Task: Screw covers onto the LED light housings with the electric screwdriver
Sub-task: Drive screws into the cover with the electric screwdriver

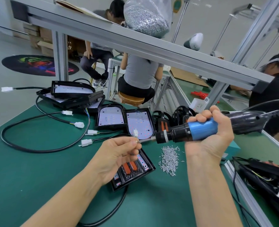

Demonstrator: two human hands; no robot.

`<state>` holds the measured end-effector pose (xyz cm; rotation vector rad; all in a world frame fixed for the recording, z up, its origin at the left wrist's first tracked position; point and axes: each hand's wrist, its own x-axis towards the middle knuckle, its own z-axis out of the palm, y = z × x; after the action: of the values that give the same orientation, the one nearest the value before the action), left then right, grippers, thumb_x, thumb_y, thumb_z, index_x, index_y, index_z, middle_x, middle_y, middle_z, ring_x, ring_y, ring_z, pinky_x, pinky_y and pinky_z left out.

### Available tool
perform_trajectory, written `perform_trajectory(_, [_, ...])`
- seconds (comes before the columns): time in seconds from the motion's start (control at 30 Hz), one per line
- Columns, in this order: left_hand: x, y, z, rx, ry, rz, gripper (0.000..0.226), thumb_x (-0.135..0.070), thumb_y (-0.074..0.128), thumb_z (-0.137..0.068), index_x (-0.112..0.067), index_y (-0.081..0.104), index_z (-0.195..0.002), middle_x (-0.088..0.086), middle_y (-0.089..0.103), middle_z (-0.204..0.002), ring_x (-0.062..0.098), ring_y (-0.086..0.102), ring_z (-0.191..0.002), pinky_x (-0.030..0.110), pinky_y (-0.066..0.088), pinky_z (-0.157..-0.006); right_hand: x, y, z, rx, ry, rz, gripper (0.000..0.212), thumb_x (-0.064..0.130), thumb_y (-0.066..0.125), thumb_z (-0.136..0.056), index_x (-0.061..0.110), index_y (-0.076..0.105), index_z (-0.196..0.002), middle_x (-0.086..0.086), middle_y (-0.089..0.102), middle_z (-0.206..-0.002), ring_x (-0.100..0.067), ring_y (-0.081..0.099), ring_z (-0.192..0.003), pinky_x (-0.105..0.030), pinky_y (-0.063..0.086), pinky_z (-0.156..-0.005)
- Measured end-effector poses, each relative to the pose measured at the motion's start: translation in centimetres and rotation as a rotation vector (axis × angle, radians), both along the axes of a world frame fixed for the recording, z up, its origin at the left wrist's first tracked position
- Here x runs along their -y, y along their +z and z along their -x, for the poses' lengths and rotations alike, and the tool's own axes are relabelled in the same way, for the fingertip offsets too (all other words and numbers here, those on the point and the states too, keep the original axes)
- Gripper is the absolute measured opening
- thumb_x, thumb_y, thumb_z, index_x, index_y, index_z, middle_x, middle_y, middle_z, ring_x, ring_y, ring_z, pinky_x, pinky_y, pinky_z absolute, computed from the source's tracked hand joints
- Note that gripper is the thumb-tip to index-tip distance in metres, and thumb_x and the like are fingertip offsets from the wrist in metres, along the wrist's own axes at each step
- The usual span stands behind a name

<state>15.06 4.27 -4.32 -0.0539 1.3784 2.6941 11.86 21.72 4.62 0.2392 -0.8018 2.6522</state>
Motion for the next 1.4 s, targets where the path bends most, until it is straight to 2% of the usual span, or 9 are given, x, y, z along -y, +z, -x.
perform_trajectory(0.3, [-0.5, -0.3, 0.0, -0.002, 0.008, 0.036, 0.009, -0.009, 0.070, -0.067, -0.008, 0.077, -0.073, 0.011, 0.071, -0.074, 0.012, 0.062, -0.057, 0.023, 0.055, -0.055, -0.2, -0.2, 0.2, 0.007, 0.012, 0.012, 0.012, 0.013, 0.055, -0.073, 0.015, 0.056, -0.084, 0.007, 0.055, -0.060, -0.005, 0.051, -0.049, -0.018, 0.046, -0.055])
perform_trajectory(0.47, [-1.1, -0.3, 0.1, 0.024, 0.000, -0.069, 0.010, -0.008, 0.066, -0.070, -0.008, 0.076, -0.072, 0.011, 0.070, -0.074, 0.012, 0.063, -0.056, 0.023, 0.055, -0.053, -0.3, -0.2, 0.2, 0.011, 0.007, 0.031, 0.013, 0.014, 0.055, -0.070, 0.016, 0.056, -0.083, 0.008, 0.054, -0.059, -0.005, 0.050, -0.048, -0.017, 0.045, -0.054])
perform_trajectory(0.53, [-1.2, -0.3, 0.1, 0.035, -0.006, -0.122, 0.011, -0.007, 0.065, -0.070, -0.008, 0.076, -0.071, 0.011, 0.070, -0.074, 0.012, 0.063, -0.056, 0.023, 0.055, -0.053, -0.4, -0.1, 0.2, -0.002, 0.001, 0.026, 0.011, 0.014, 0.054, -0.073, 0.015, 0.055, -0.083, 0.008, 0.053, -0.059, -0.006, 0.049, -0.049, -0.018, 0.045, -0.055])
perform_trajectory(0.73, [-1.3, -0.3, 0.2, 0.019, -0.010, -0.121, 0.012, -0.008, 0.065, -0.070, -0.009, 0.077, -0.070, 0.010, 0.070, -0.073, 0.011, 0.062, -0.055, 0.022, 0.055, -0.053, -0.3, -0.1, 0.2, -0.018, 0.000, 0.020, 0.009, 0.010, 0.047, -0.087, 0.015, 0.055, -0.086, 0.007, 0.053, -0.061, -0.006, 0.049, -0.050, -0.018, 0.045, -0.055])
perform_trajectory(0.83, [-1.4, -0.5, 0.2, 0.009, 0.042, -0.105, 0.010, -0.008, 0.066, -0.068, -0.007, 0.076, -0.072, 0.011, 0.070, -0.073, 0.012, 0.062, -0.055, 0.022, 0.055, -0.053, -0.1, -0.1, 0.1, -0.018, 0.001, 0.008, 0.007, 0.011, 0.051, -0.082, 0.015, 0.054, -0.086, 0.008, 0.053, -0.060, -0.005, 0.049, -0.050, -0.018, 0.045, -0.055])
perform_trajectory(0.97, [-1.6, -0.8, -0.1, -0.091, 0.226, 0.019, 0.016, -0.009, 0.068, -0.065, -0.003, 0.071, -0.080, 0.011, 0.070, -0.070, 0.012, 0.062, -0.056, 0.023, 0.055, -0.057, 0.3, -0.1, 0.1, 0.019, -0.016, 0.009, 0.018, 0.013, 0.056, -0.068, 0.015, 0.053, -0.085, 0.007, 0.051, -0.058, -0.006, 0.048, -0.048, -0.018, 0.045, -0.054])
perform_trajectory(1.17, [-1.9, -0.9, -0.3, -0.179, 0.311, 0.069, 0.016, -0.008, 0.066, -0.066, -0.002, 0.069, -0.081, 0.009, 0.070, -0.068, 0.012, 0.060, -0.055, 0.021, 0.054, -0.059, 0.7, -0.8, 0.1, 0.070, -0.076, 0.048, 0.008, 0.008, 0.050, -0.087, 0.015, 0.054, -0.087, 0.007, 0.052, -0.058, -0.005, 0.048, -0.048, -0.018, 0.044, -0.053])
perform_trajectory(1.3, [-1.9, -1.2, -0.2, -0.184, 0.313, 0.080, 0.017, -0.008, 0.066, -0.067, -0.001, 0.068, -0.082, 0.009, 0.070, -0.068, 0.012, 0.060, -0.056, 0.021, 0.054, -0.059, 0.9, -0.8, 0.0, 0.033, -0.067, 0.037, 0.014, 0.014, 0.055, -0.073, 0.015, 0.054, -0.086, 0.008, 0.053, -0.058, -0.005, 0.049, -0.047, -0.017, 0.045, -0.052])
perform_trajectory(1.4, [-1.7, -1.3, 0.0, -0.173, 0.301, 0.096, 0.018, -0.010, 0.067, -0.067, -0.003, 0.070, -0.083, 0.009, 0.072, -0.071, 0.012, 0.062, -0.059, 0.021, 0.055, -0.061, 0.9, -0.9, 0.2, 0.020, -0.075, 0.030, 0.009, 0.012, 0.053, -0.079, 0.015, 0.055, -0.087, 0.007, 0.054, -0.059, -0.005, 0.049, -0.048, -0.017, 0.045, -0.053])
